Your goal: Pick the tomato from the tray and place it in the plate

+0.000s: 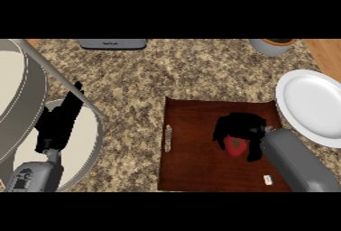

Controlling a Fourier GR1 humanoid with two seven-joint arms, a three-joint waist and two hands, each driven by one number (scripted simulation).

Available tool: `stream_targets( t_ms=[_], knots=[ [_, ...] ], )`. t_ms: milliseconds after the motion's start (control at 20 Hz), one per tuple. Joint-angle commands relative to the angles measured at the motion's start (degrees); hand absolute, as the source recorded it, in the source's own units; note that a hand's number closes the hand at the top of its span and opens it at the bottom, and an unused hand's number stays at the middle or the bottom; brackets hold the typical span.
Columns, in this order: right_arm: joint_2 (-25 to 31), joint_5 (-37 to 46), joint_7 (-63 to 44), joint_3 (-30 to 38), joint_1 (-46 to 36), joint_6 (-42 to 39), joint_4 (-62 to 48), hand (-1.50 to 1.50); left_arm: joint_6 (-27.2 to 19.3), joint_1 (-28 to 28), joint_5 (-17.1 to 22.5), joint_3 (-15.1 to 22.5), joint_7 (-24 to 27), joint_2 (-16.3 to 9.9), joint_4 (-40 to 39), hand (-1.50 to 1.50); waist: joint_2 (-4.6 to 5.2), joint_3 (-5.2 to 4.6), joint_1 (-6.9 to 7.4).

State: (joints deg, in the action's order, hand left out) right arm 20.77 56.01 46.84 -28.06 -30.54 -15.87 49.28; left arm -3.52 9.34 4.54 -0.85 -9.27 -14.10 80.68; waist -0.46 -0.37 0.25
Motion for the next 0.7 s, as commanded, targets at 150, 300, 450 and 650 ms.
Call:
stream_targets(
  t_ms=[150, 300, 450, 650],
  knots=[
    [-2.6, 0.8, 3.3, 2.4, 0.3, -1.6, -2.9, 1.50, -0.1, -1.5, -1.7, 0.2, -1.4, 0.7, 2.9, 0.00, 0.46, 0.38, 0.05],
    [-0.5, -0.6, -0.3, 3.4, 8.0, -0.7, 7.7, 1.50, 1.1, 0.2, -0.9, -1.7, -0.4, -0.1, 0.2, 0.00, 0.28, 0.35, -0.78],
    [4.2, -1.9, -1.3, 5.0, 17.5, 3.3, 13.1, 1.50, 0.6, -0.5, 0.0, -3.5, -0.9, -1.0, -0.7, 0.00, -0.06, 0.29, -2.67],
    [8.9, -3.7, -1.6, 9.2, 29.6, 12.1, 23.0, 1.50, 1.9, -3.8, 0.8, -3.9, -1.2, -2.3, 2.8, 0.00, -0.44, 0.29, -3.48]
  ],
)
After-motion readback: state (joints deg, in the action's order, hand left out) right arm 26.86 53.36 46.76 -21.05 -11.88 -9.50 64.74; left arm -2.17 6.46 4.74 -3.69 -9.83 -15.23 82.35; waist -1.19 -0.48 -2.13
